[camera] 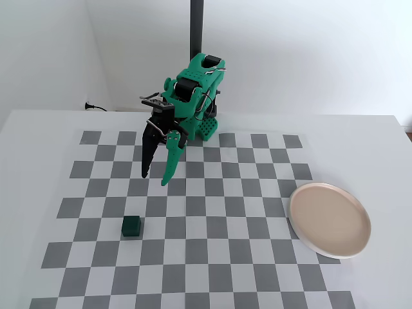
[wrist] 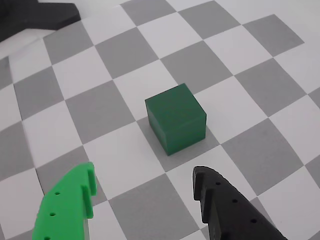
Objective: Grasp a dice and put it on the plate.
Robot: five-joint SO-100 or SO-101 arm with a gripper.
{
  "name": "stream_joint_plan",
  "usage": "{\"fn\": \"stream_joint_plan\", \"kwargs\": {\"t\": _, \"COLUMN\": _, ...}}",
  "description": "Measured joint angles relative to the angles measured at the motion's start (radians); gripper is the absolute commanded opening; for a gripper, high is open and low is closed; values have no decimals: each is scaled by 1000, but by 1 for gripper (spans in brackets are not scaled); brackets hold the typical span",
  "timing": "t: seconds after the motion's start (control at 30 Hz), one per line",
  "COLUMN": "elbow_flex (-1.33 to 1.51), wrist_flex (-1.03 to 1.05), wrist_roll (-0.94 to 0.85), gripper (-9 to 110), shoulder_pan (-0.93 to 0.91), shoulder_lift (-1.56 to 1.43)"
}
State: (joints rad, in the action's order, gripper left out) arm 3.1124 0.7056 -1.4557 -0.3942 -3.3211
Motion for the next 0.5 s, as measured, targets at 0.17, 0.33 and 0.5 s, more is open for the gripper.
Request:
{"fn": "stream_joint_plan", "kwargs": {"t": 0.17, "elbow_flex": 0, "wrist_flex": 0, "wrist_roll": 0, "gripper": 16, "shoulder_pan": -8, "shoulder_lift": 0}}
{"fn": "stream_joint_plan", "kwargs": {"t": 0.33, "elbow_flex": 0, "wrist_flex": -60, "wrist_roll": 11, "gripper": 16, "shoulder_pan": -9, "shoulder_lift": 44}}
{"fn": "stream_joint_plan", "kwargs": {"t": 0.5, "elbow_flex": 0, "wrist_flex": -146, "wrist_roll": 12, "gripper": 17, "shoulder_pan": -9, "shoulder_lift": 130}}
